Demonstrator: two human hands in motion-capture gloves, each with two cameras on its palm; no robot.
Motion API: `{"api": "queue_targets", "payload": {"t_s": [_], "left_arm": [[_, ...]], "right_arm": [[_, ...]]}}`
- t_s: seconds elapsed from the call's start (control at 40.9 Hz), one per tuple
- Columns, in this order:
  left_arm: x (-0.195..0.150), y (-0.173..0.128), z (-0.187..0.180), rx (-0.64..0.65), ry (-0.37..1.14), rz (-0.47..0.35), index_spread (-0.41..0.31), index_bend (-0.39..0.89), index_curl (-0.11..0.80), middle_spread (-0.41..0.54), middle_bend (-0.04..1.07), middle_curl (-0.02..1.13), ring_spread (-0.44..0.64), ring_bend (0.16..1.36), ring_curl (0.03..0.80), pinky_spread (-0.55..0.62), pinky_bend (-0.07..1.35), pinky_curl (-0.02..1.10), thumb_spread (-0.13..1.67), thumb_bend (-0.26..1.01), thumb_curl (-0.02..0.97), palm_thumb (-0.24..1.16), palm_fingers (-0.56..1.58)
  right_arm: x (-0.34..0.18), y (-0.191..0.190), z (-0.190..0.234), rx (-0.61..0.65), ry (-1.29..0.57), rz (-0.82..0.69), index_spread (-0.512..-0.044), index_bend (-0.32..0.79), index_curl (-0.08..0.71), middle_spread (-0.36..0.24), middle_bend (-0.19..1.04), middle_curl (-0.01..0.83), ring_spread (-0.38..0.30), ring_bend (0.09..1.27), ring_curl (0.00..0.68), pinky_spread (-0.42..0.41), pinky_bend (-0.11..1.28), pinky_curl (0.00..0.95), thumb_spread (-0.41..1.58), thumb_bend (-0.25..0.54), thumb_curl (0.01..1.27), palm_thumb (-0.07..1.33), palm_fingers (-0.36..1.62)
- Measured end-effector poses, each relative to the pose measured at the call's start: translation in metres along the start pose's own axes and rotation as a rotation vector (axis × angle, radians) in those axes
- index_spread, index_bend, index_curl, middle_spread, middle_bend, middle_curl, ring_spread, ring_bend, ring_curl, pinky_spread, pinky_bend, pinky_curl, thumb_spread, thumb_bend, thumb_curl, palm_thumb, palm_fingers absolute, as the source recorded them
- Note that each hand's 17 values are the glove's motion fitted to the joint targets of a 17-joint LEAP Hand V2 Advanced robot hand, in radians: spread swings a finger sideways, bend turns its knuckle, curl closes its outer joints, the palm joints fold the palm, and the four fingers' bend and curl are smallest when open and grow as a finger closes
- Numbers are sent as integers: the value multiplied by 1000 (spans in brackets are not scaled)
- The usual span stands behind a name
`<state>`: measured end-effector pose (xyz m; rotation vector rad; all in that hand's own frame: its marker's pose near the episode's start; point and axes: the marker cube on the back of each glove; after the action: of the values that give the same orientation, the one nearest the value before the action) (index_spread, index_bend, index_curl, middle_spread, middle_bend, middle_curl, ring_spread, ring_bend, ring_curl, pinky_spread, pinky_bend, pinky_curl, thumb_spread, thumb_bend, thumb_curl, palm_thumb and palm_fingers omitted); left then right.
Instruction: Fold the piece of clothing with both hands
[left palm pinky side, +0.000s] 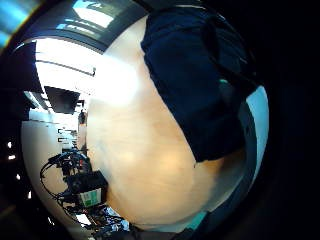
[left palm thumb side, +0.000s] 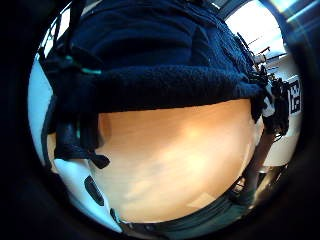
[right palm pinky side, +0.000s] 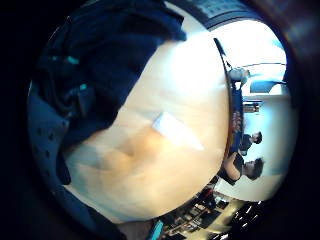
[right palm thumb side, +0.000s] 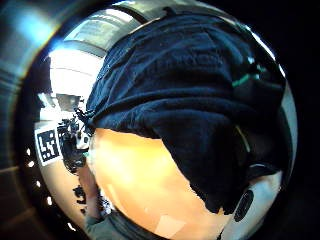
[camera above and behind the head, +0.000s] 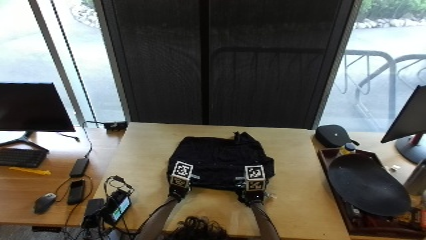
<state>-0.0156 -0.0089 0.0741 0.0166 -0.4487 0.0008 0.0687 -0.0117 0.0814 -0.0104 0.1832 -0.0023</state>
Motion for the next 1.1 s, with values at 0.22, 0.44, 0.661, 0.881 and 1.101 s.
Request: {"api": "queue_targets", "payload": {"t_s": [0.22,0.44,0.661,0.881,1.101], "left_arm": [[-8,26,-31,-207,102,93,-277,174,403,-286,320,469,-297,556,355,-136,280,332,1218,63,359,706,1208],[-30,10,-68,-124,142,178,-303,173,418,-333,414,507,-348,590,384,-185,205,343,1222,35,358,729,1238],[-54,-40,-104,45,199,27,-312,173,429,-348,444,518,-372,650,412,-198,180,356,1252,16,350,751,1245],[-50,-100,-90,-7,165,-161,-313,207,452,-353,490,528,-379,725,439,-143,97,326,1276,0,343,769,1194],[-29,-140,-27,16,215,-178,-310,265,491,-341,534,545,-355,707,445,-35,63,245,1332,-2,331,789,1090]], "right_arm": [[2,13,-34,-39,-51,-46,-297,153,342,-118,282,375,-175,561,382,-93,485,315,1186,127,363,956,1212],[0,16,-93,-179,-236,-188,-279,115,335,-142,351,425,-203,627,426,-189,491,343,1170,122,361,1021,1252],[-8,-39,-146,56,-206,-75,-264,102,314,-150,367,448,-215,692,451,-255,557,373,1122,102,366,1068,1269],[-47,-138,-120,97,-285,-94,-271,139,316,-159,349,457,-204,754,477,-252,534,383,1113,87,367,1105,1200],[-63,-185,-51,87,-448,-170,-275,151,335,-161,339,467,-197,734,486,-195,442,378,1150,95,371,1156,1148]]}}
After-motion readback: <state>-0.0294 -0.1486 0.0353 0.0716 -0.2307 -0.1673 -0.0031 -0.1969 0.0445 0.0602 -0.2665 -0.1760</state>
